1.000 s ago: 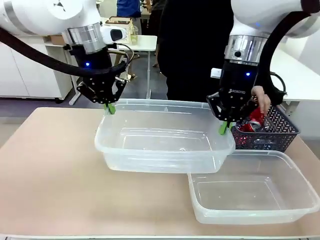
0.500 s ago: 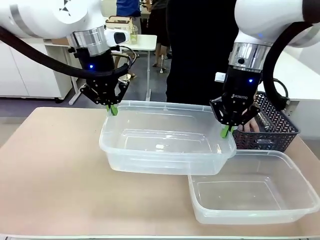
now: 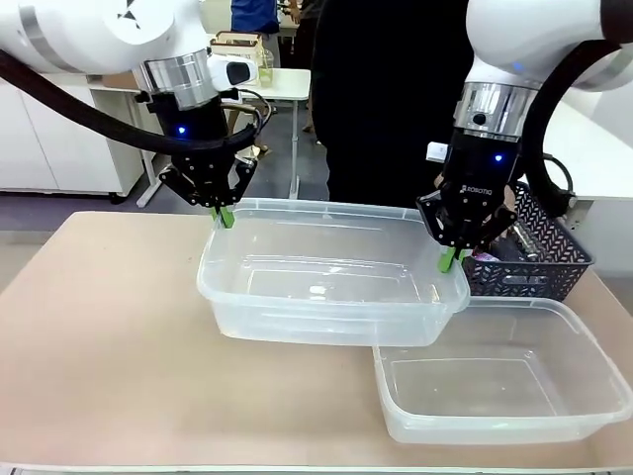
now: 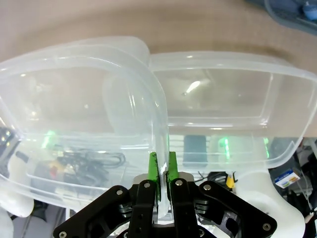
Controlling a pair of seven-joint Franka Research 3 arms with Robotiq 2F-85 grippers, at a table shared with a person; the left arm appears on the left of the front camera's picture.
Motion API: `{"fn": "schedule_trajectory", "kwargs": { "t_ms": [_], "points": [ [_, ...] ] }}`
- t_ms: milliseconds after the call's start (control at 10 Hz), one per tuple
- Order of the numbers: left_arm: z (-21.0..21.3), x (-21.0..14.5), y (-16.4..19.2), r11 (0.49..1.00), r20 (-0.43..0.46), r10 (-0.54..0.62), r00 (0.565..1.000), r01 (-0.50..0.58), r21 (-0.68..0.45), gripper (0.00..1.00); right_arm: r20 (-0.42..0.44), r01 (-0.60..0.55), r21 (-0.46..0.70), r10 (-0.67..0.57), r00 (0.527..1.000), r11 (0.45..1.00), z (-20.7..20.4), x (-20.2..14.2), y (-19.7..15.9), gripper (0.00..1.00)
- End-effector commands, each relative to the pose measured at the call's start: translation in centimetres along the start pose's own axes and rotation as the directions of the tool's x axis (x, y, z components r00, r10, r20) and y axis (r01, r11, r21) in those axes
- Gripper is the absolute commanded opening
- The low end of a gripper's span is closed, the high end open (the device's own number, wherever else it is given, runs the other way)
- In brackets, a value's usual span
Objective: Sort the waste into each basket.
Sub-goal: Offer the picked Organizing box to the human.
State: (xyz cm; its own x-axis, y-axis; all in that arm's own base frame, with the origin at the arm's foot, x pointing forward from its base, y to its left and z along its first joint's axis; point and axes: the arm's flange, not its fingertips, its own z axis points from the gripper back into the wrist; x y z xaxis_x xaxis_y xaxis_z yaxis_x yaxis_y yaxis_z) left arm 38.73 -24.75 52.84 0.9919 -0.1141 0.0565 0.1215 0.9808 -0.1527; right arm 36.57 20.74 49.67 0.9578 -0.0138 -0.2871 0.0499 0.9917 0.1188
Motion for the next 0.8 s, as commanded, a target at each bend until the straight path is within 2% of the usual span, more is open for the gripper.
{"fn": "schedule_trajectory", "kwargs": {
  "t_ms": [0,700],
  "points": [
    [0.51,-0.27,0.10,1.000,0.007,0.007,1.000,-0.007,-0.006,0.08,-0.005,-0.002,-0.004,0.002,1.000,1.000,0.48,-0.14,0.02,0.08],
    [0.51,-0.27,0.10,1.000,0.007,0.007,1.000,-0.007,-0.006,0.08,-0.005,-0.002,-0.004,0.002,1.000,1.000,0.48,-0.14,0.02,0.08]
  ]
}}
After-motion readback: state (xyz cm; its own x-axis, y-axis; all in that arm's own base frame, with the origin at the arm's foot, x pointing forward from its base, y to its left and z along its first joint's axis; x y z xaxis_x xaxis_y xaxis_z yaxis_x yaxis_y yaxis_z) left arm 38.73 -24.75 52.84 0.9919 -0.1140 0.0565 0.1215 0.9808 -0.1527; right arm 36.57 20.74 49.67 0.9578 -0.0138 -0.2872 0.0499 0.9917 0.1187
